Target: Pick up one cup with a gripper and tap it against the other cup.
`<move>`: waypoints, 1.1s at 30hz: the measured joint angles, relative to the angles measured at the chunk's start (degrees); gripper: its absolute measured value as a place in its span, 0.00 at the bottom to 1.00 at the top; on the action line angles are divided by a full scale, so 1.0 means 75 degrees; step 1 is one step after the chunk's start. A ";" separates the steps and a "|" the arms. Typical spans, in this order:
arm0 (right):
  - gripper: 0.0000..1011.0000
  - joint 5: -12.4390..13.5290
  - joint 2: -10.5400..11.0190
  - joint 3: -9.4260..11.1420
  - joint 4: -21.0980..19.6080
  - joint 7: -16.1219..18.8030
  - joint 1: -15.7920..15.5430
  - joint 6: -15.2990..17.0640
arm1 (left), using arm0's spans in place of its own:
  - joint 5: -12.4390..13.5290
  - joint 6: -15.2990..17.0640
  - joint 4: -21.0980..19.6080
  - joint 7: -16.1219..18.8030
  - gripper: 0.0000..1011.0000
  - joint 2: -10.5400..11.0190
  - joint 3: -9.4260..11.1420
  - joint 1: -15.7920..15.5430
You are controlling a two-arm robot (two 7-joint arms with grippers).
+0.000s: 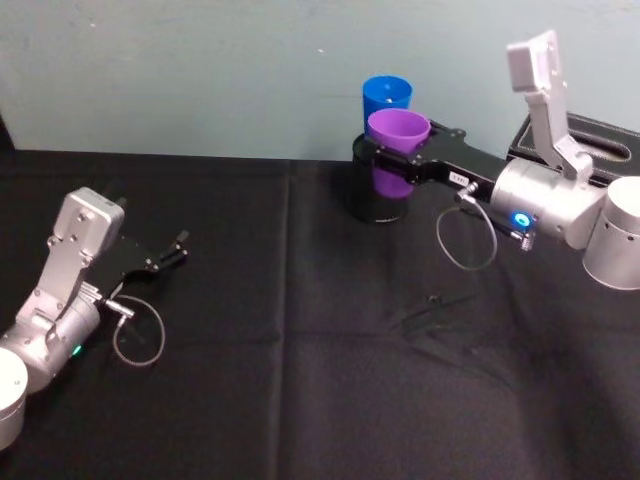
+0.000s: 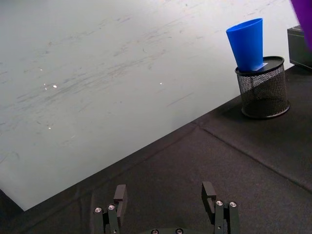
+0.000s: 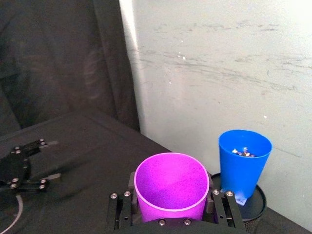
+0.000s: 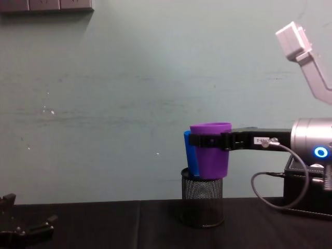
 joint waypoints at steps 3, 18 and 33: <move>0.73 -0.0019 -0.0162 0.0003 0.0400 0.0062 0.0185 -0.0137 | 0.0000 0.0000 0.0000 0.0000 0.99 0.0000 0.0000 0.0000; 0.73 -0.0301 -0.0908 0.0168 0.2336 0.0397 0.1112 -0.0853 | 0.0000 0.0000 0.0000 0.0000 0.99 0.0001 0.0000 0.0000; 0.73 -0.0545 -0.1063 0.0386 0.2562 0.0438 0.1190 -0.0923 | 0.0000 0.0000 0.0000 0.0000 0.99 0.0000 0.0000 0.0000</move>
